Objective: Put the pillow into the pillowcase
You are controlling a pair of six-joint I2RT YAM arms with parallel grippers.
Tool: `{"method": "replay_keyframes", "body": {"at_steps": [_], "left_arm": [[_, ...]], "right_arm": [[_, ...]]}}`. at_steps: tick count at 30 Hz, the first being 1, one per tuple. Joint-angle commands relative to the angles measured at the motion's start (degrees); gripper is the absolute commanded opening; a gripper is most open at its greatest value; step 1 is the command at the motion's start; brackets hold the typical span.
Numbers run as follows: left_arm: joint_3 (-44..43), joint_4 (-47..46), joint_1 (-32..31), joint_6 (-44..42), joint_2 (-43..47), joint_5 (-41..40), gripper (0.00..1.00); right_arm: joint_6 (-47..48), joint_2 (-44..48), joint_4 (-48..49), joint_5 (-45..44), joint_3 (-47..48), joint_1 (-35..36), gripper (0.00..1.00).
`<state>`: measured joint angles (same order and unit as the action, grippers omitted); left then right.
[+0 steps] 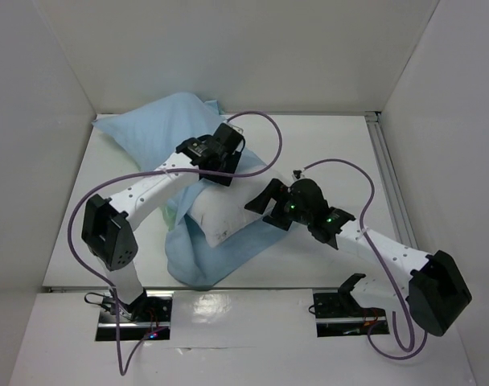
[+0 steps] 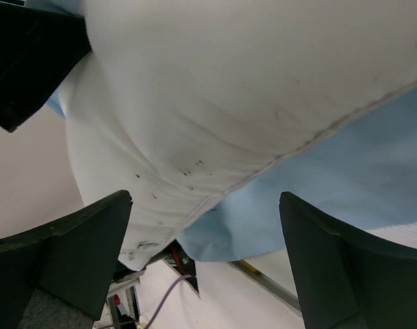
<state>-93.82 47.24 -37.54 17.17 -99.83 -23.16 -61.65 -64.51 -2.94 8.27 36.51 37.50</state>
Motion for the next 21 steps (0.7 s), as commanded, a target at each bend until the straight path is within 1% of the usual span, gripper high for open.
{"method": "replay_keyframes", "body": {"at_steps": [1, 2, 3, 4, 5, 6, 8, 9, 10, 13, 14, 15, 16, 17, 18, 19, 20, 21], "left_arm": [[-3.0, 0.9, 1.4, 1.3, -0.9, -6.5, 0.66], [-3.0, 0.9, 1.9, 2.3, -0.1, -5.8, 0.54], [-3.7, 0.9, 3.0, 2.3, 0.6, -5.2, 0.49], [-3.7, 0.9, 3.5, 2.3, 1.4, -4.5, 0.46], [-3.7, 0.9, 3.5, 2.3, 3.0, -3.8, 0.38], [-4.3, 0.4, 4.4, 2.3, 3.7, -2.4, 0.35], [-4.3, -0.1, 5.1, 1.8, 4.8, -1.4, 0.24], [-4.3, -0.1, 5.1, 1.8, 5.7, -0.8, 0.18], [-4.3, -0.1, 5.1, 1.8, 5.7, -0.8, 0.18], [-4.3, 0.5, 5.6, 1.3, 7.1, 2.1, 0.12], [-4.3, 0.5, 5.6, 1.3, 7.7, 2.9, 0.05], [-4.3, 1.0, 5.6, 1.3, 7.7, 4.2, 0.01], [-4.3, 1.0, 5.6, 2.0, 8.5, 7.2, 0.0], [-4.8, 1.5, 5.6, 2.0, 9.3, 8.8, 0.0], [-4.8, 1.5, 5.6, 2.0, 9.8, 10.7, 0.0], [-4.8, 1.5, 5.6, 2.5, 9.8, 15.2, 0.0], [-5.3, 1.5, 5.6, 2.5, 10.7, 17.7, 0.0], [-5.3, 1.5, 5.0, 3.1, 11.5, 20.5, 0.0]], "right_arm": [[-1.9, -1.2, 7.8, 1.3, 0.5, -0.6, 0.94], [-1.2, -2.1, 7.8, 1.3, 0.5, -0.6, 0.93], [-0.2, -3.2, 5.5, 1.3, 1.4, -1.4, 0.92], [0.5, -3.2, 4.8, 2.1, 1.4, -2.2, 0.92], [1.0, -3.8, 4.8, 2.6, 1.4, -2.2, 0.92], [1.0, -3.8, 4.8, 2.6, 0.8, -2.9, 0.92], [1.0, -4.7, 7.3, 5.1, 0.2, -3.7, 0.92], [1.0, -5.3, 7.9, 5.6, 0.2, -4.4, 0.92], [1.0, -6.8, 7.9, 5.6, 1.4, -4.4, 0.93], [1.0, -10.4, 11.3, 7.3, 3.2, -4.4, 0.97], [1.0, -11.3, 12.5, 8.0, 3.2, -4.4, 0.97], [1.0, -12.2, 14.1, 8.5, 3.2, -4.4, 0.97], [1.0, -13.3, 15.8, 8.5, 3.2, -3.9, 0.97], [1.0, -15.5, 18.6, 8.5, 3.7, -3.9, 0.94], [1.0, -16.7, 20.0, 8.5, 4.7, -3.9, 0.91], [1.5, -17.8, 21.2, 8.5, 5.4, -3.4, 0.83], [1.5, -19.6, 22.8, 8.5, 7.4, -3.4, 0.67], [2.6, -20.4, 22.8, 8.5, 9.0, -3.4, 0.28]]}}
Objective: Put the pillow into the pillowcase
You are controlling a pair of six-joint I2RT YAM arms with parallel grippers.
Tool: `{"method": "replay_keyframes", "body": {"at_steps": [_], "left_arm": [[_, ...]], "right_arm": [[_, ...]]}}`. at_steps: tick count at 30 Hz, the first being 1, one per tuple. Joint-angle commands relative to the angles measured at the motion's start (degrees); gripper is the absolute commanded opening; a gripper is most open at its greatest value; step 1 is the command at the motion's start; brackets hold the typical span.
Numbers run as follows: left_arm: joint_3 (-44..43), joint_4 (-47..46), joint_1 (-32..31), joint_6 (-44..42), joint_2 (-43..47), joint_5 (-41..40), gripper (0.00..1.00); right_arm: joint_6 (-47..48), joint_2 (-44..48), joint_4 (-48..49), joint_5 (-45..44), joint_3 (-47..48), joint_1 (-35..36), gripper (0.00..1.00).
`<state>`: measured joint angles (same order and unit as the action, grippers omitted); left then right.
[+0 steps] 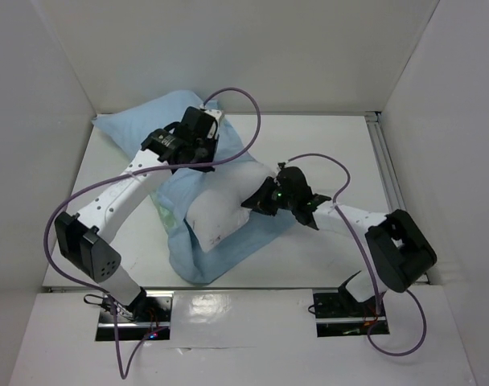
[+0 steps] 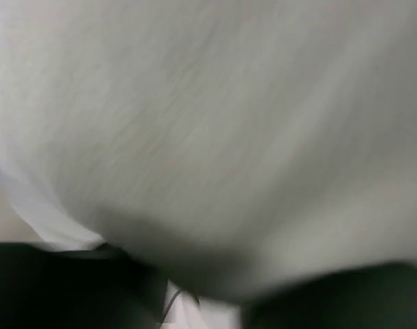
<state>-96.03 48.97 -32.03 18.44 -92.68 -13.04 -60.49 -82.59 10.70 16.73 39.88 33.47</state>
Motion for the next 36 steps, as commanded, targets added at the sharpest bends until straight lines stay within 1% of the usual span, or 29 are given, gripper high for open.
{"method": "replay_keyframes", "body": {"at_steps": [1, 2, 3, 4, 5, 6, 7, 8, 10, 12, 13, 15, 16, 19, 22, 25, 27, 28, 29, 31, 32, 33, 34, 35, 36], "left_arm": [[-3.7, -0.8, -0.5, 2.4, 4.4, 17.1, 0.0], [-4.5, -2.1, -1.0, 2.9, 5.1, 20.6, 0.0], [-5.2, -2.8, -1.0, 3.5, 5.1, 23.7, 0.0], [-7.1, -3.5, -1.5, 5.1, 5.7, 29.0, 0.0], [-8.3, -4.1, -1.5, 6.0, 5.7, 31.1, 0.0], [-9.6, -5.5, -2.1, 6.9, 5.7, 33.1, 0.0], [-10.8, -6.5, -2.1, 8.8, 5.7, 36.3, 0.0], [-13.5, -7.5, -2.6, 10.2, 5.7, 37.6, 0.0], [-15.9, -10.5, -4.2, 12.7, 5.0, 40.1, 0.0], [-17.4, -12.3, -6.4, 15.9, 5.0, 40.6, 0.0], [-16.7, -13.5, -7.0, 16.7, 5.8, 40.6, 0.0], [-13.4, -17.1, -8.0, 19.8, 7.1, 40.0, 0.0], [-12.0, -18.4, -8.9, 20.5, 8.6, 40.0, 0.0], [-8.0, -20.3, -9.6, 21.8, 10.2, 38.4, 0.0], [-6.7, -19.2, -9.6, 21.8, 11.5, 35.6, 0.0], [-6.1, -20.5, -9.6, 22.3, 12.1, 36.1, 0.0], [-6.1, -21.0, -9.6, 22.3, 10.4, 36.8, 0.0], [-6.9, -21.0, -9.6, 22.3, 8.8, 37.5, 0.01], [-7.9, -20.5, -9.6, 22.3, 7.8, 37.5, 0.14], [-9.9, -18.0, -9.6, 21.8, 5.6, 38.0, 0.48], [-12.6, -16.7, -9.6, 20.1, 3.5, 38.0, 0.75], [-14.0, -15.2, -9.6, 19.3, 2.6, 38.0, 0.86], [-15.5, -11.8, -9.6, 18.3, 1.7, 37.3, 0.94], [-18.7, -9.8, -9.6, 16.1, 1.0, 34.7, 0.99], [-20.8, -7.4, -9.6, 15.0, -0.7, 33.4, 0.99]], "right_arm": [[3.1, -3.0, 8.6, 0.1, 7.7, 0.6, 0.09], [4.3, -3.5, 5.1, 0.1, 13.2, 0.6, 0.0], [5.7, -3.5, 3.2, -0.5, 15.9, 1.1, 0.0], [8.3, -3.5, 1.4, -1.2, 18.5, 1.2, 0.0], [9.3, -1.9, -1.8, -2.0, 22.6, 1.8, 0.0], [10.3, -0.9, -3.4, -4.2, 24.2, 1.8, 0.0], [11.9, 0.2, -4.8, -5.7, 25.3, 2.3, 0.0], [12.4, 1.3, -5.9, -7.4, 25.9, 3.3, 0.0], [12.4, 3.0, -8.3, -12.0, 24.9, 4.1, 0.0], [11.9, 3.0, -8.9, -13.6, 22.9, 4.1, 0.0], [11.9, 0.6, -8.9, -13.7, 20.9, 4.1, 0.0], [11.1, -3.5, -8.9, -12.7, 20.3, 3.5, 0.0], [11.1, -8.0, -8.0, -12.1, 20.3, 3.5, 0.0], [10.0, -12.6, -7.3, -10.8, 20.3, 3.5, 0.0], [10.0, -12.6, -6.7, -10.8, 20.3, 3.5, 0.0], [12.1, -11.3, -10.0, -13.0, 22.0, 3.5, 0.0], [12.8, -9.5, -11.8, -13.8, 22.0, 2.9, 0.0], [13.3, -8.7, -12.4, -14.4, 21.4, 1.3, 0.0], [13.3, -6.7, -13.0, -14.4, 20.3, 0.7, 0.0], [14.2, -5.1, -13.0, -14.9, 19.2, -0.7, 0.0], [15.6, -4.6, -14.6, -14.9, 19.2, -2.4, 0.0], [16.6, -4.6, -15.7, -14.4, 20.0, -3.3, 0.0], [17.8, -4.6, -16.7, -13.8, 20.8, -4.2, 0.03], [20.5, -5.5, -17.5, -13.0, 23.5, -6.0, 0.07], [22.0, -7.6, -19.4, -9.3, 25.2, -7.0, 0.2]]}}
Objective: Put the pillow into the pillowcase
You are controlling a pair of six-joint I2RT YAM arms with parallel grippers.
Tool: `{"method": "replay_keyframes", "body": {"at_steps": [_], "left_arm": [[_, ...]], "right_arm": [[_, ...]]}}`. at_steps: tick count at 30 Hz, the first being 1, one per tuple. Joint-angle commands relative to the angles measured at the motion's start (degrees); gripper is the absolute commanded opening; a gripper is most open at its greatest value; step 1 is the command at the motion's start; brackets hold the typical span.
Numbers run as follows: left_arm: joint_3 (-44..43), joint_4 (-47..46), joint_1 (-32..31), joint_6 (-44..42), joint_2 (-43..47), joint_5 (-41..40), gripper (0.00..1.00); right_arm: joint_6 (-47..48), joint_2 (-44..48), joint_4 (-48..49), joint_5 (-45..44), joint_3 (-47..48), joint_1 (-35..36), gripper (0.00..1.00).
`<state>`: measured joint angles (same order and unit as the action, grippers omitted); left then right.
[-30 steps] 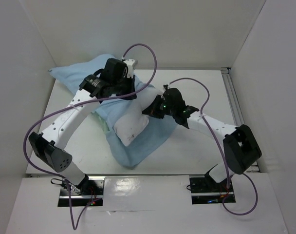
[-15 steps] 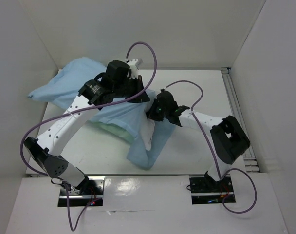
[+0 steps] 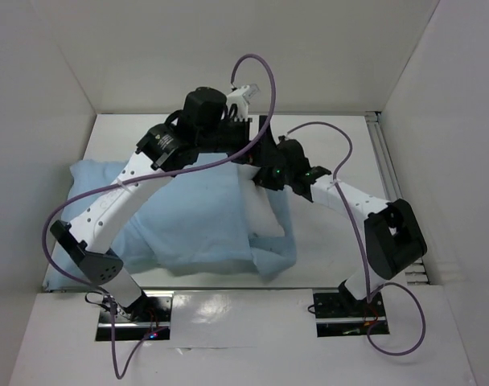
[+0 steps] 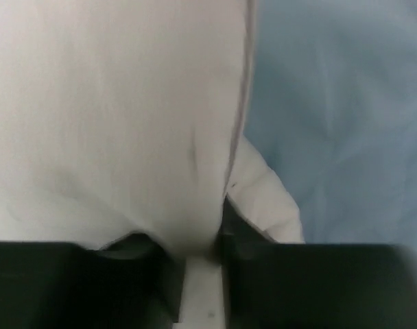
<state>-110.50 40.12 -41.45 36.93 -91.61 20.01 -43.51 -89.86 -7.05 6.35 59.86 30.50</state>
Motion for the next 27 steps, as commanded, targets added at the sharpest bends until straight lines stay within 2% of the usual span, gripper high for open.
{"method": "replay_keyframes", "body": {"at_steps": [1, 2, 3, 5, 8, 10, 14, 17, 18, 19, 21, 22, 25, 27], "left_arm": [[-8.7, 3.9, -0.2, -4.5, -2.8, -1.2, 0.99], [-12.8, 8.7, -0.2, -6.1, -3.7, -4.3, 0.99], [-14.4, 10.7, 0.3, -6.9, -5.0, -5.9, 0.99], [-16.1, 13.7, 0.3, -8.2, -5.0, -10.7, 0.99], [-15.0, 15.6, 0.8, -8.2, -4.4, -15.8, 0.98], [-12.7, 16.1, 0.8, -8.7, -3.8, -21.3, 0.97], [-12.0, 17.4, 0.8, -10.3, -7.9, -23.5, 0.94], [-13.9, 18.2, -0.6, -10.3, -12.3, -24.1, 0.92], [-14.7, 18.7, -1.3, -9.4, -13.8, -25.1, 0.92], [-17.0, 19.5, -2.0, -8.7, -17.3, -27.3, 0.92], [-20.0, 21.0, -2.8, -8.2, -21.0, -30.8, 0.94], [-22.5, 22.8, -3.5, -8.2, -22.7, -35.3, 0.94], [-26.0, 24.7, -5.7, -9.4, -29.0, -42.0, 1.0], [-26.0, 25.3, -6.9, -9.4, -32.1, -44.3, 1.0]], "right_arm": [[6.7, -1.9, -2.9, 4.0, 7.4, -4.8, 0.34], [10.2, -3.6, -5.1, 6.8, 10.2, -6.1, 0.5], [11.3, -6.8, -11.7, 8.0, 15.8, -6.2, 0.69], [13.0, -7.6, -16.0, 6.0, 18.6, -6.2, 0.76], [11.8, 0.1, -14.5, 2.1, 12.2, -6.7, 0.86], [9.7, 8.4, -11.3, 0.7, 5.2, -9.0, 0.89], [8.8, 17.2, -11.6, 0.7, -1.0, -14.7, 0.92], [9.4, 19.1, -14.0, 0.7, -2.1, -16.8, 0.9], [9.4, 19.1, -14.6, 0.7, -2.7, -17.5, 0.87], [9.4, 19.8, -14.6, 1.3, -4.0, -18.7, 0.79], [9.4, 19.8, -14.0, 3.9, -5.6, -19.8, 0.77], [9.9, 19.8, -13.3, 4.8, -6.1, -19.8, 0.77], [11.8, 17.3, -13.3, 7.5, -6.2, -20.3, 0.81], [12.6, 15.3, -13.1, 10.2, -6.2, -20.3, 0.81]]}}
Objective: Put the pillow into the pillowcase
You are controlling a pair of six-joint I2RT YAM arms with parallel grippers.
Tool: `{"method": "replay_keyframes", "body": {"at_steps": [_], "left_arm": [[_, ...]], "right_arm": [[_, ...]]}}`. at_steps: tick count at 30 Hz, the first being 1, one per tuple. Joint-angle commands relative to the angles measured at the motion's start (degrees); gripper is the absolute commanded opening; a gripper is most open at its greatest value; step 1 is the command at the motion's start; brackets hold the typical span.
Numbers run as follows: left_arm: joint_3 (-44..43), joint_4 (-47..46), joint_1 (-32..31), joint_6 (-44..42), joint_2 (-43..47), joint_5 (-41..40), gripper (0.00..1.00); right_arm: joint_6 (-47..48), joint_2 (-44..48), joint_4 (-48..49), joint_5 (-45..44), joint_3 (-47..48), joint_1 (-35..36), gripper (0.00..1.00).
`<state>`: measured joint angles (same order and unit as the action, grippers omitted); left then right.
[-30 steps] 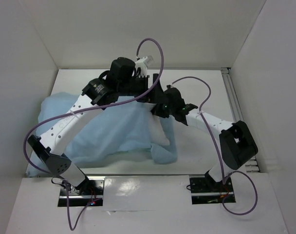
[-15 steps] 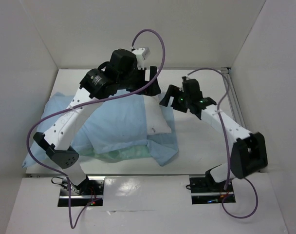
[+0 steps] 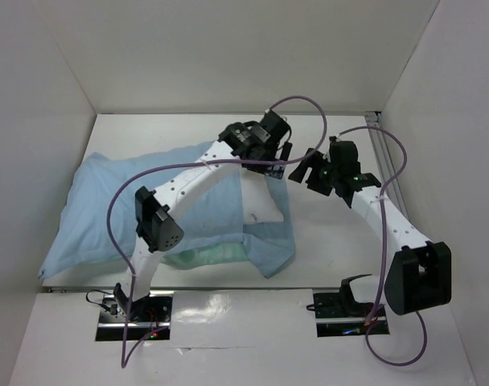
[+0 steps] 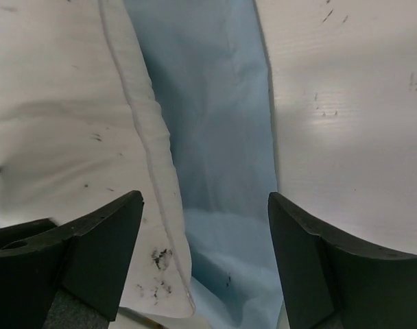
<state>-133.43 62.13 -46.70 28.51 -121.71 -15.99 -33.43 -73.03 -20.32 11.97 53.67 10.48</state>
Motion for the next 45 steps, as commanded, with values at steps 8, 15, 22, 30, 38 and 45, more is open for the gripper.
{"method": "replay_keyframes", "body": {"at_steps": [8, 15, 22, 30, 38, 45], "left_arm": [[1.8, 5.9, -1.6, -1.1, -6.6, -20.3, 0.96], [4.5, 6.5, 0.5, -1.7, -4.6, -18.0, 0.0], [12.3, -6.0, 2.9, -6.1, 20.1, 2.6, 0.0], [25.8, -20.7, 10.2, -6.7, 41.2, 23.6, 0.0], [33.7, -24.8, 13.2, -2.9, 47.5, 29.9, 0.0], [37.1, -25.4, 15.8, -1.9, 50.2, 30.5, 0.0]], "right_arm": [[3.6, -7.9, 0.7, 7.7, 0.6, -1.5, 0.76], [3.1, -6.9, 0.7, 7.1, -1.3, -2.7, 0.76], [5.5, -4.8, -0.6, 1.2, 2.8, 1.5, 0.75], [1.3, -4.6, 15.0, 11.4, 1.3, 8.5, 0.68], [0.5, -9.5, 14.9, 3.1, 10.0, 21.5, 0.61], [-2.0, -0.5, 14.1, -7.0, 5.3, 22.8, 0.53]]}}
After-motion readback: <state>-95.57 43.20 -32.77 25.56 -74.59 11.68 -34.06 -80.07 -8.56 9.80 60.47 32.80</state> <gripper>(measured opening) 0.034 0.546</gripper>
